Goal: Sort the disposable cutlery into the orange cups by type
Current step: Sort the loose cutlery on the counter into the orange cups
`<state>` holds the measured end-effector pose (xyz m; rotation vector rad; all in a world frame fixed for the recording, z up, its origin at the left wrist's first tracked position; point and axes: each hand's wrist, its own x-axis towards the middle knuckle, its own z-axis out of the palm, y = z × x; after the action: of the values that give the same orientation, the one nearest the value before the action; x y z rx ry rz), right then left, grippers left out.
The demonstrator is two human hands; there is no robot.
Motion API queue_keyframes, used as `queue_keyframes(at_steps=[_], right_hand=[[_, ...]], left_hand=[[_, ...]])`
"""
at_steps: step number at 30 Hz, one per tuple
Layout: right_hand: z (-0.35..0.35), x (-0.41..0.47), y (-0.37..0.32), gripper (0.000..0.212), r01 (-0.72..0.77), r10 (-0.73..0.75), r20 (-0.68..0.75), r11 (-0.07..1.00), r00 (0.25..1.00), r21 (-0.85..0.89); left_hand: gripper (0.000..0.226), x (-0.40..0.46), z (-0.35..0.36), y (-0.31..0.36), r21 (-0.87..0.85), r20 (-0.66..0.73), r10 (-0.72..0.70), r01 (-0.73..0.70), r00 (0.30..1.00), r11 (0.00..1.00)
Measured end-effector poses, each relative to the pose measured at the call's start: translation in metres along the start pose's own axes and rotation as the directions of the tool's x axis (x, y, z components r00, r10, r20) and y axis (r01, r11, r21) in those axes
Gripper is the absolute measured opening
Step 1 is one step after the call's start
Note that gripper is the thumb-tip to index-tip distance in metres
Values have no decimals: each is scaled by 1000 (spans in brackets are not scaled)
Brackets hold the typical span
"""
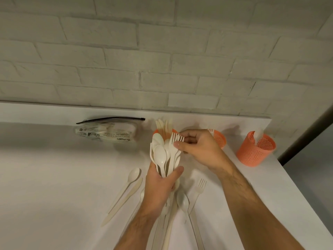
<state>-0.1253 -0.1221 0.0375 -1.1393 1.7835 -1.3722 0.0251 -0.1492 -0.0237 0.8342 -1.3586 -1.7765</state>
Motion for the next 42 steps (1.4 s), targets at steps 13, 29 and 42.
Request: queue_keyframes(at_steps=[13, 29, 42], right_hand=[[-113, 40, -9, 21, 143, -291, -506, 939, 812, -312], [-55, 17, -36, 31, 312, -171, 336, 847, 926, -431], [-58, 24, -38, 10, 295, -181, 450, 935, 874, -197]], left_hand=[[13, 6, 9, -9, 116, 13, 9, -10, 1000, 993], [8, 3, 27, -10, 243, 153, -5, -33, 988, 970], [18, 5, 37, -2, 264, 227, -6, -56, 974, 963]])
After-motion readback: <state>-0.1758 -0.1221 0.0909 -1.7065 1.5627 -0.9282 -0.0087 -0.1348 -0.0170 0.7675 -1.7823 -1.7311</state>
